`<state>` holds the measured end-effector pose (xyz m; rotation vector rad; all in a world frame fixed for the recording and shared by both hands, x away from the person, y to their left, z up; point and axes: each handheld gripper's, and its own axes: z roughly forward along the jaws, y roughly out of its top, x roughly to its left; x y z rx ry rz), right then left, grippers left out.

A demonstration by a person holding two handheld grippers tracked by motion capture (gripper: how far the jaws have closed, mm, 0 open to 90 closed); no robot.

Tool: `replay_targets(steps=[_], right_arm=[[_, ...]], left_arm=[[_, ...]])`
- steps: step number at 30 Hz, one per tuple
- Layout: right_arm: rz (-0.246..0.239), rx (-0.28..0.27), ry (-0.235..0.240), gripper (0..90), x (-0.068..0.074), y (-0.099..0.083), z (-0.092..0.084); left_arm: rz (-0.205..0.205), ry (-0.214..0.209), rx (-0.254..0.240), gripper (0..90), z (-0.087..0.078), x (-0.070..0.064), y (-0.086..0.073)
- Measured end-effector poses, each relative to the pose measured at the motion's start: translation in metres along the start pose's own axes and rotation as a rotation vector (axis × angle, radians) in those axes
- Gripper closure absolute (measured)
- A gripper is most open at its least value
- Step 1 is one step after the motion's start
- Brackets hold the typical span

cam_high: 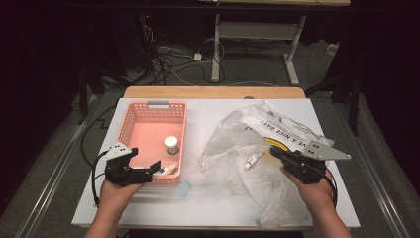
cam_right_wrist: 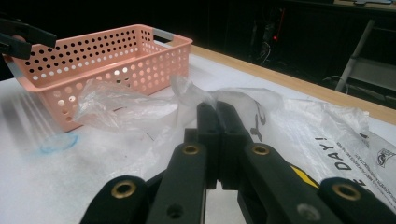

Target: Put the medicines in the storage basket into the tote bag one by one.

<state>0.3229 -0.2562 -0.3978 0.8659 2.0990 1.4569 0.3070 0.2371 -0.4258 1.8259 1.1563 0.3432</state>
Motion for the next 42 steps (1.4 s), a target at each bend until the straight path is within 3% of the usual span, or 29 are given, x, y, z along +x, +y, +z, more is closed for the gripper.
replay_targets(steps=[4,15,19,25,34,42], right_arm=[[-0.003,-0.001,0.002,90.0,0.0,0.0,0.0],[-0.003,0.002,0.006,90.0,0.0,0.0,0.0],[-0.011,0.004,0.007,90.0,0.001,0.0,0.001],[-0.011,-0.001,0.004,90.0,0.002,0.001,0.001],[-0.01,-0.002,0.004,90.0,0.003,0.001,0.0],[-0.009,-0.007,-0.003,90.0,0.002,0.001,-0.001]], left_arm=[[0.017,0.007,-0.007,0.0,0.0,-0.007,0.003],[0.037,-0.03,-0.014,0.0,0.013,-0.018,0.022],[0.04,-0.023,0.01,0.0,0.021,-0.014,0.03],[0.032,-0.039,-0.004,0.0,0.027,-0.006,0.043],[0.022,-0.014,0.004,0.0,0.035,0.005,0.057],[0.025,0.002,0.024,0.0,0.051,0.012,0.064]])
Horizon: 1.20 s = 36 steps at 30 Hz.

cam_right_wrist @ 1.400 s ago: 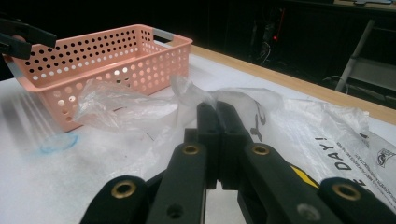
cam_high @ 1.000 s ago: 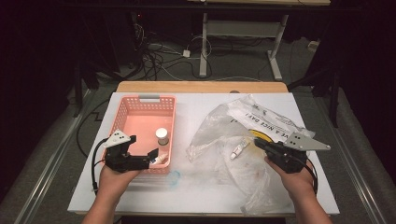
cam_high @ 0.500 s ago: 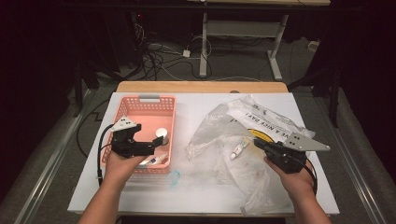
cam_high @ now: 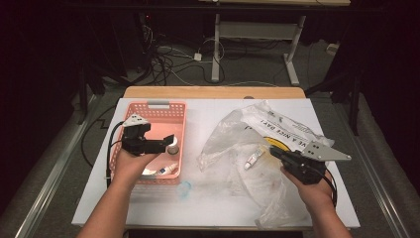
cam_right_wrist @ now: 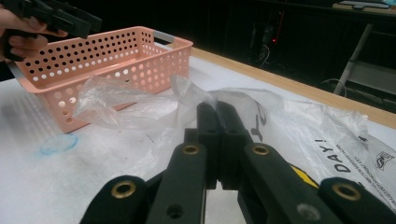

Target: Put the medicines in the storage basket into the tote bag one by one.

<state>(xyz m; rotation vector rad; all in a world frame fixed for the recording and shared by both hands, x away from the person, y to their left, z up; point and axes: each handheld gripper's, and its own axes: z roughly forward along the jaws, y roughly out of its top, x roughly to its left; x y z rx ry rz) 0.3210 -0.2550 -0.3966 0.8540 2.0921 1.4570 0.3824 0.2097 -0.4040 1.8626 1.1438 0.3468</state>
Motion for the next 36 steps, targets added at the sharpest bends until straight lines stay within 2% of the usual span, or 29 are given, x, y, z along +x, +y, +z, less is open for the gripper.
replay_targets(steps=[5,12,16,25,29,34,36], right_arm=[[0.001,-0.001,0.002,90.0,0.0,0.0,0.0],[-0.002,-0.002,0.004,90.0,0.0,0.0,0.0],[-0.002,-0.001,0.004,90.0,-0.001,0.0,-0.001],[-0.004,0.002,0.007,90.0,0.001,0.0,0.001],[-0.002,0.004,0.006,90.0,0.0,0.0,0.001],[0.0,0.008,0.005,90.0,0.0,-0.001,0.001],[-0.002,0.008,0.005,90.0,0.0,-0.001,0.001]], left_arm=[[-0.009,0.008,0.031,1.4,0.012,0.006,0.0],[-0.005,0.047,0.133,4.3,0.027,0.011,0.0],[0.015,0.036,0.212,10.3,0.037,0.012,0.0],[0.029,0.022,0.327,17.0,0.054,0.013,0.001],[0.053,0.026,0.368,21.9,0.061,0.013,0.002],[0.078,0.007,0.411,27.5,0.067,0.013,0.003],[0.088,0.016,0.426,29.6,0.07,0.012,0.002]])
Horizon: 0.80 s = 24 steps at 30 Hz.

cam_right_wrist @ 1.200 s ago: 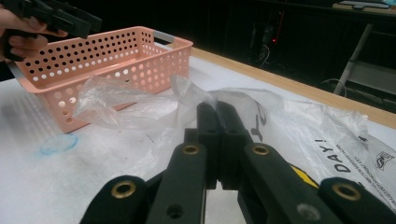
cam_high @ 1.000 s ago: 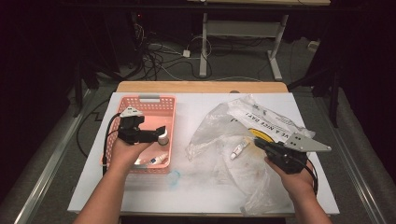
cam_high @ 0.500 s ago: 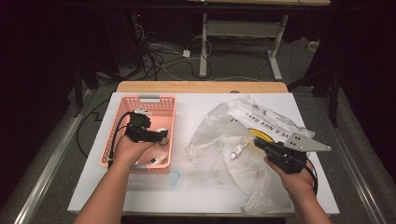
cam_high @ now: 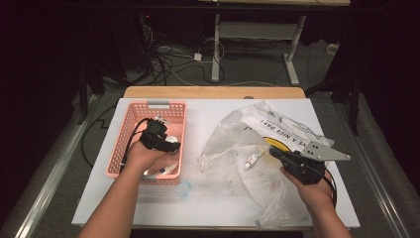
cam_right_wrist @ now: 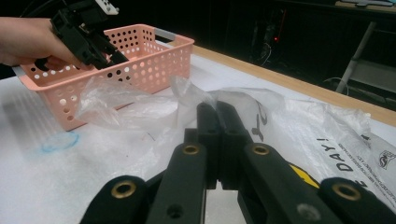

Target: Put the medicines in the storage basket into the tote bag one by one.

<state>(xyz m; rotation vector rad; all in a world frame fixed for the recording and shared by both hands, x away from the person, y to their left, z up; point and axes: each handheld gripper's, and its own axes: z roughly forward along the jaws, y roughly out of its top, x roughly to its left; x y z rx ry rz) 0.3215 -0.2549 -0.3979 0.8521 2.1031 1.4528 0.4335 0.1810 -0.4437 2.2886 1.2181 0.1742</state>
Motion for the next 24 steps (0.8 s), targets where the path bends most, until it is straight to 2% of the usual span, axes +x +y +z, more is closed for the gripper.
replay_targets(steps=[6,12,15,24], right_arm=[[0.001,-0.002,0.001,90.0,-0.0001,0.0002,-0.0004],[-0.001,-0.001,0.004,90.0,0.0,0.0001,-0.0004],[0.002,-0.004,0.002,90.0,0.0,0.0004,-0.0006],[0.0,-0.006,0.003,90.0,0.0001,0.0007,-0.0005]], left_arm=[[0.025,0.008,0.014,38.3,0.0038,-0.0023,0.0006],[0.027,-0.004,0.015,46.8,0.0045,-0.002,0.0003],[0.012,-0.014,0.02,47.7,0.0044,-0.0005,0.0003],[0.006,-0.003,0.014,48.3,0.0014,-0.0023,0.0021]])
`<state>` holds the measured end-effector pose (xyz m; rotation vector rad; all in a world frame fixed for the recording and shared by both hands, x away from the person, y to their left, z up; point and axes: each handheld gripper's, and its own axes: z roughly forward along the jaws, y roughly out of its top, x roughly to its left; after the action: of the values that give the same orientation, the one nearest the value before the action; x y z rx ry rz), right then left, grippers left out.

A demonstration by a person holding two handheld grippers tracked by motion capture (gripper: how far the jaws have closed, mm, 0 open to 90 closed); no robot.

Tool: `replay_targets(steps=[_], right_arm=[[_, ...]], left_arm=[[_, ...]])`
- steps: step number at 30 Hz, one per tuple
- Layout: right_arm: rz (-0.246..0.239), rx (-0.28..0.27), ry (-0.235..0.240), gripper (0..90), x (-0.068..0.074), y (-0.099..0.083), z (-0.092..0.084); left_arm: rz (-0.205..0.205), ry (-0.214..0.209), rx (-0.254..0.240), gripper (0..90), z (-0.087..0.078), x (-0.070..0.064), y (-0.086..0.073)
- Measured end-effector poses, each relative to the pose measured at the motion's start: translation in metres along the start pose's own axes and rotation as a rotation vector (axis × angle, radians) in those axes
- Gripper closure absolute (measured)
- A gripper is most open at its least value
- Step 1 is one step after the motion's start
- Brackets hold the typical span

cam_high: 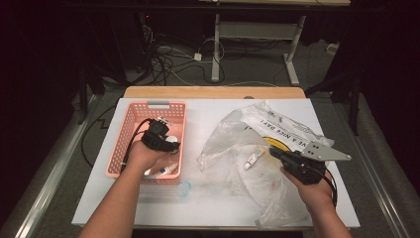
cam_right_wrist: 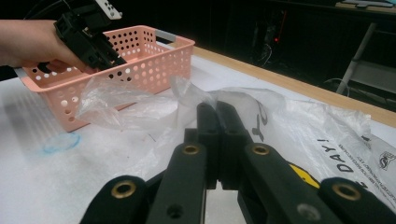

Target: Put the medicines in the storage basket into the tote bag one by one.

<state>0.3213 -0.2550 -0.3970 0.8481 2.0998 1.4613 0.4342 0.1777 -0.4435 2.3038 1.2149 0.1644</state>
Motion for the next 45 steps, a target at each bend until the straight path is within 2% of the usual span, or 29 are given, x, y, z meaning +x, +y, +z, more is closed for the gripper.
replay_targets(steps=[8,12,22,25,28,30,38,42,45], right_arm=[[0.001,0.0,0.001,90.0,-0.001,0.0,-0.001],[0.003,-0.002,0.001,90.0,-0.001,0.0,-0.001],[0.0,-0.012,0.001,90.0,0.0,0.002,-0.003],[0.002,-0.01,0.001,90.0,0.0,0.002,-0.004],[0.001,-0.009,0.0,90.0,0.0,0.002,-0.004],[0.001,-0.009,0.0,90.0,0.0,0.002,-0.004],[-0.005,-0.009,0.002,90.0,0.001,0.002,-0.003],[-0.006,-0.01,0.004,90.0,0.001,0.002,-0.004],[-0.004,-0.006,0.007,90.0,0.002,0.002,-0.003]], left_arm=[[-0.002,0.029,-0.054,48.4,-0.015,-0.006,0.0],[-0.022,0.019,-0.092,48.4,-0.024,-0.008,-0.003],[-0.015,0.011,-0.177,48.5,-0.044,-0.022,-0.013],[-0.001,0.015,-0.196,48.5,-0.049,-0.028,-0.018],[-0.011,-0.007,-0.235,48.4,-0.056,-0.03,-0.025],[0.001,0.009,-0.25,48.5,-0.06,-0.032,-0.029],[0.012,0.02,-0.322,48.5,-0.07,-0.043,-0.048],[0.005,0.032,-0.365,48.4,-0.074,-0.049,-0.058],[-0.002,0.012,-0.379,48.5,-0.074,-0.053,-0.065]])
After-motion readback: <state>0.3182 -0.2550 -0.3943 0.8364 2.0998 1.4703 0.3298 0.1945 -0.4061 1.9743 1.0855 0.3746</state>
